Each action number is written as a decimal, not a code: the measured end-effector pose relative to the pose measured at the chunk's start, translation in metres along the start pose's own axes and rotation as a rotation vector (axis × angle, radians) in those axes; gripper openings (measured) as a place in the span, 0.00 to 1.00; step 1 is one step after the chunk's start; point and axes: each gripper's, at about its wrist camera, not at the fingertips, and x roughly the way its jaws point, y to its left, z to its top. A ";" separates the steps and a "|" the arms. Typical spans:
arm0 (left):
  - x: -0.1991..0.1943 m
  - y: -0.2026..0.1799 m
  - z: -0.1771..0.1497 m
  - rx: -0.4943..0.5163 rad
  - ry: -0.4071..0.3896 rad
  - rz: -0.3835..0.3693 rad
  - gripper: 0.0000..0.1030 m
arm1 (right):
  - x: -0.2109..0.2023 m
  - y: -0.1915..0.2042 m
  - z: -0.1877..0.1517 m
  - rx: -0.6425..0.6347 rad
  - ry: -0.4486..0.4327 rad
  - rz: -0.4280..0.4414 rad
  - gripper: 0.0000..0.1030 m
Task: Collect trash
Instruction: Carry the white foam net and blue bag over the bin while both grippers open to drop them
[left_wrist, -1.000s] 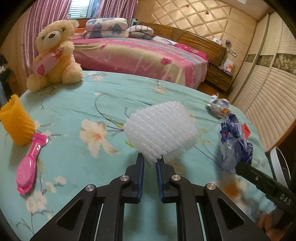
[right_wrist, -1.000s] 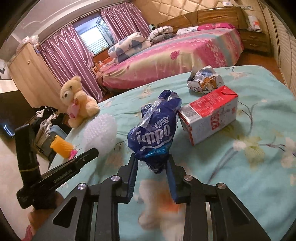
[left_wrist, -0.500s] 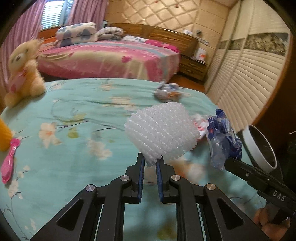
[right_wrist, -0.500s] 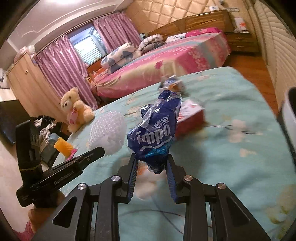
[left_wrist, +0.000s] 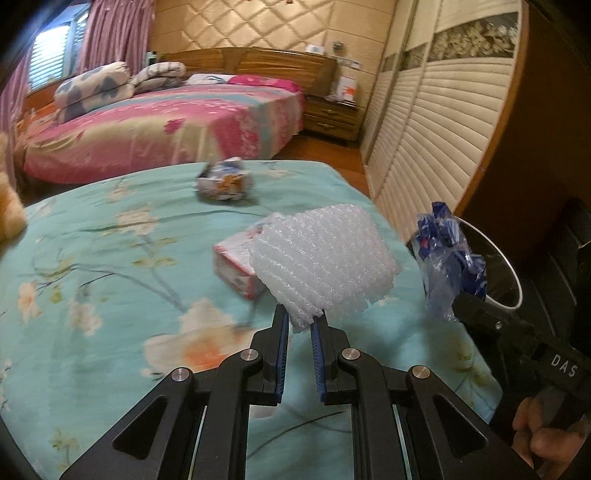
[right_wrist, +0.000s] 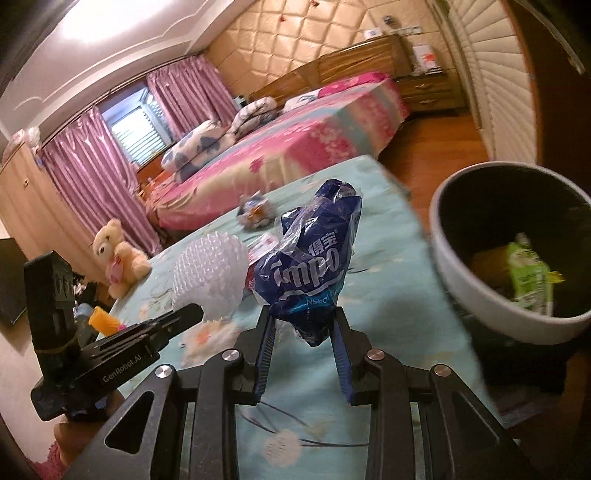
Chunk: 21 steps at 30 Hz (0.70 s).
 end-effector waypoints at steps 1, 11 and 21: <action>0.001 -0.003 0.001 0.007 0.001 -0.006 0.11 | -0.004 -0.003 0.001 0.002 -0.008 -0.009 0.29; 0.017 -0.047 0.009 0.061 0.000 -0.046 0.11 | -0.030 -0.034 0.006 0.037 -0.052 -0.065 0.29; 0.029 -0.078 0.013 0.095 0.005 -0.078 0.11 | -0.050 -0.064 0.004 0.074 -0.075 -0.103 0.29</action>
